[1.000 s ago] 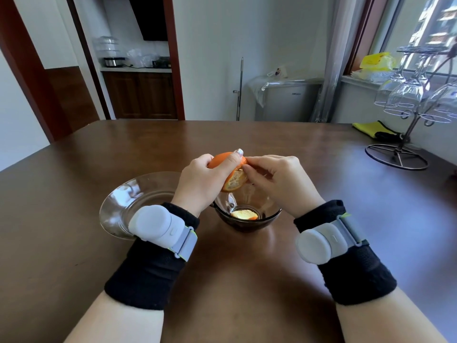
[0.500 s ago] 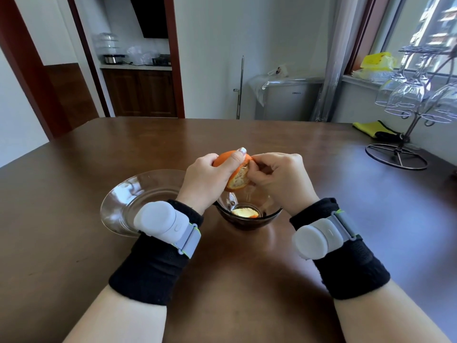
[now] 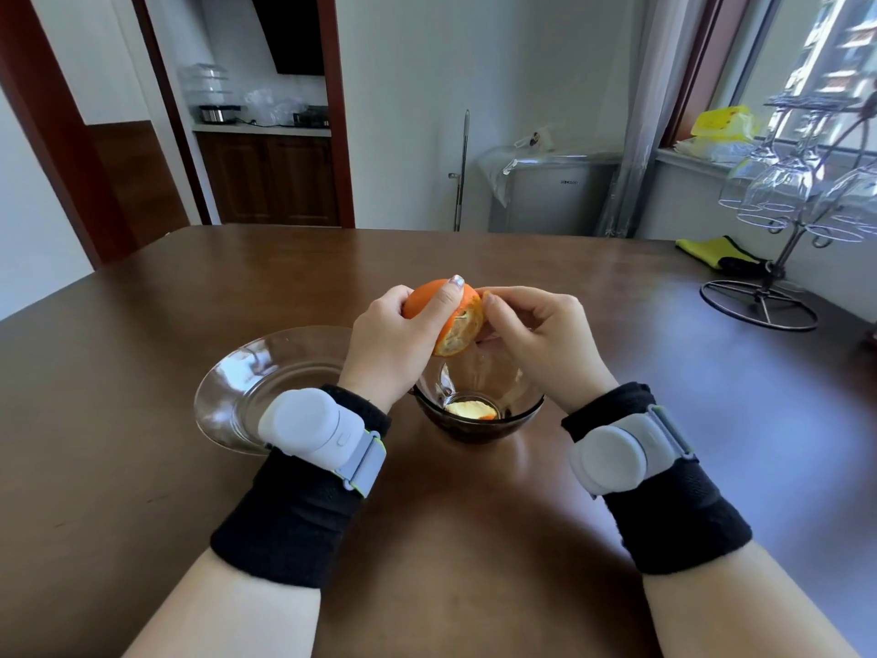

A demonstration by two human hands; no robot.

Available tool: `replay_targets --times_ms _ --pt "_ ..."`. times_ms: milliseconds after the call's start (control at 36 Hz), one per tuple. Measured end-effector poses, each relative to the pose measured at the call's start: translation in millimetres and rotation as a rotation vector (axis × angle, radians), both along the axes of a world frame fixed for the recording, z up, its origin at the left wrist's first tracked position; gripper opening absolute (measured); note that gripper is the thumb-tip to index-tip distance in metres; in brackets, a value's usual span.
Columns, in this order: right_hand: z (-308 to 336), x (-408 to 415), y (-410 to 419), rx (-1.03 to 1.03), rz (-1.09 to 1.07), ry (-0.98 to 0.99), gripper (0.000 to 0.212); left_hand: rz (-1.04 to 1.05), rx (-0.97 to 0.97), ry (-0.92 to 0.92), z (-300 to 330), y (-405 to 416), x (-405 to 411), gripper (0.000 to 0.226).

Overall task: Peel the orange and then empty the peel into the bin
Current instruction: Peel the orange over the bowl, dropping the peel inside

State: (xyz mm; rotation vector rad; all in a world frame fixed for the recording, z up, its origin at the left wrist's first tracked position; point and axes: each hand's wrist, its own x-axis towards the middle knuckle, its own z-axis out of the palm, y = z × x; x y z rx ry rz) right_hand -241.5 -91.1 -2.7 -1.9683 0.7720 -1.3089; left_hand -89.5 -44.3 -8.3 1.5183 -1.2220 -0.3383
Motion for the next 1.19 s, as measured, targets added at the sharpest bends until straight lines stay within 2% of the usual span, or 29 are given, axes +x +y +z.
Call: replay_targets --times_ms 167,361,500,611,750,889,972,1111,1194 --pt "0 -2 -1 0.025 0.044 0.034 0.022 0.023 -0.021 -0.045 0 0 1 0.048" --pt "-1 -7 -5 0.028 0.040 0.121 0.015 0.044 -0.024 -0.111 -2 -1 1 0.047" --pt "0 -8 -5 0.027 0.028 0.081 0.011 0.017 -0.015 -0.109 -2 0 -1 0.046" --pt "2 -8 -3 0.068 0.071 0.044 0.012 -0.019 -0.006 -0.047 -1 -1 1 0.046" --pt "4 -8 -1 0.105 0.110 -0.004 0.015 -0.104 0.037 0.095 -2 -4 4 0.064" --pt "5 -9 -1 0.108 0.115 -0.048 0.020 -0.176 0.056 0.291 -1 -6 2 0.048" --pt "4 -9 0 0.103 0.108 -0.087 0.016 -0.212 0.079 0.339 -1 -6 2 0.044" --pt "3 -4 0 0.133 0.090 -0.087 0.017 -0.122 0.040 0.202 -1 -6 2 0.054" --pt "0 -1 -2 0.152 0.083 -0.059 0.022 -0.089 0.032 0.118 -1 -5 3 0.050"
